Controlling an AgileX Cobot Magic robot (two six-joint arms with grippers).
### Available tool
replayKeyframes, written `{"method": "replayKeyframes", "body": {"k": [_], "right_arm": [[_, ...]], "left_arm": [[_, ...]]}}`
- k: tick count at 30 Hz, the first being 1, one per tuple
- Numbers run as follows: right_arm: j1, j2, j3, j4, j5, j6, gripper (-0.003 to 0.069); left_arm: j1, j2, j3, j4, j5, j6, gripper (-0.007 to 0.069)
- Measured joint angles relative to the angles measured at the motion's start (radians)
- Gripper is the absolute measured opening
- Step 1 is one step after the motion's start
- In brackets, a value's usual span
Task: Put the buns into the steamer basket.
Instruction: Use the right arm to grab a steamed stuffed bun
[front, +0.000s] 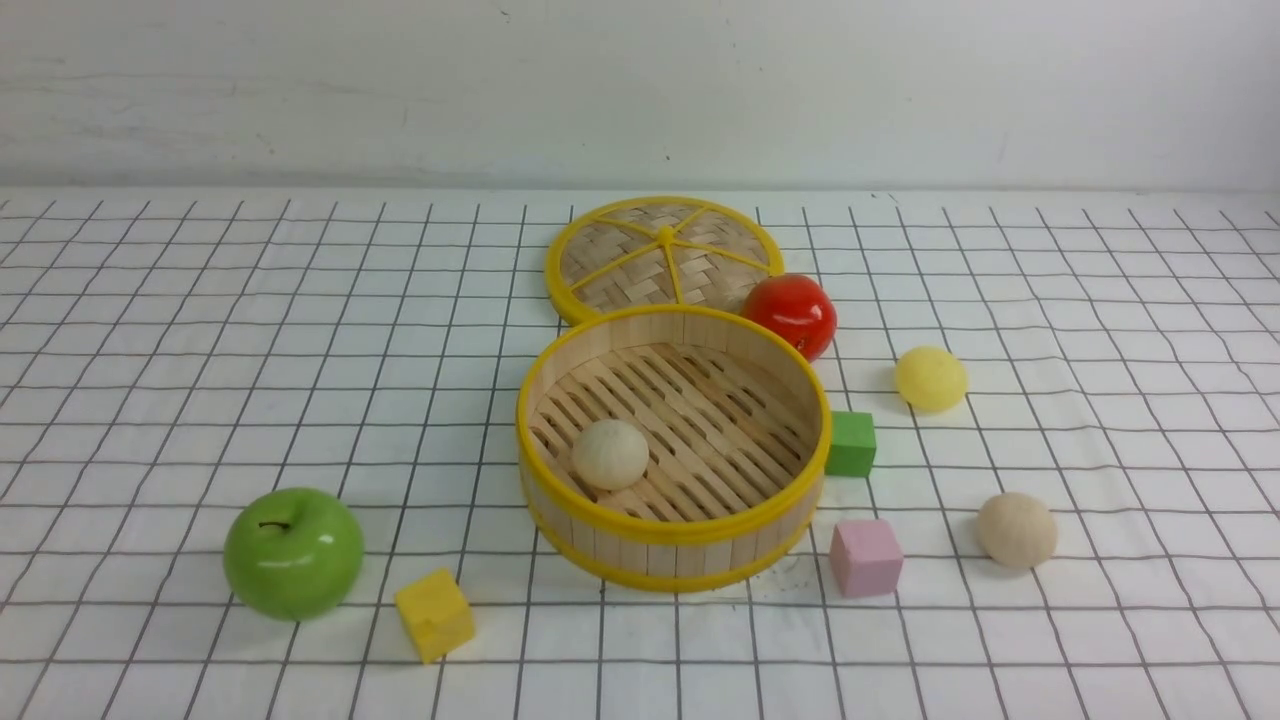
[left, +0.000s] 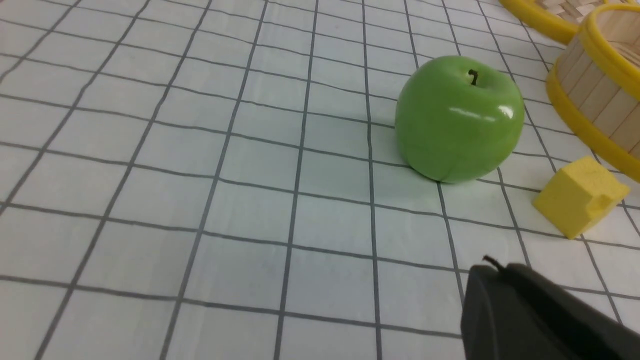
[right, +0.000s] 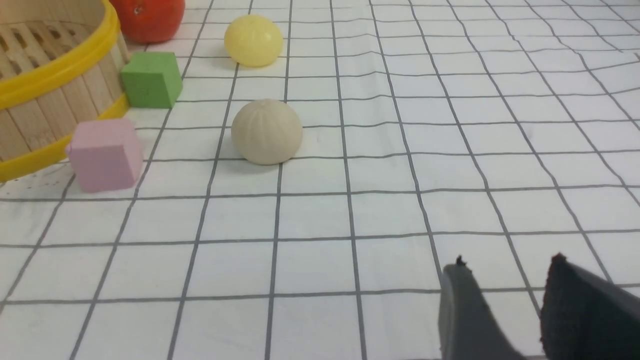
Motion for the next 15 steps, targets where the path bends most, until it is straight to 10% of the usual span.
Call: {"method": "replayKeyframes", "body": {"k": [15], "right_arm": [[0.000,0.000,0.009,0.022,-0.123,0.000,0.0239]], "left_arm": [[0.001,0.000,0.000,0.000,0.000,0.000,0.0004]]}}
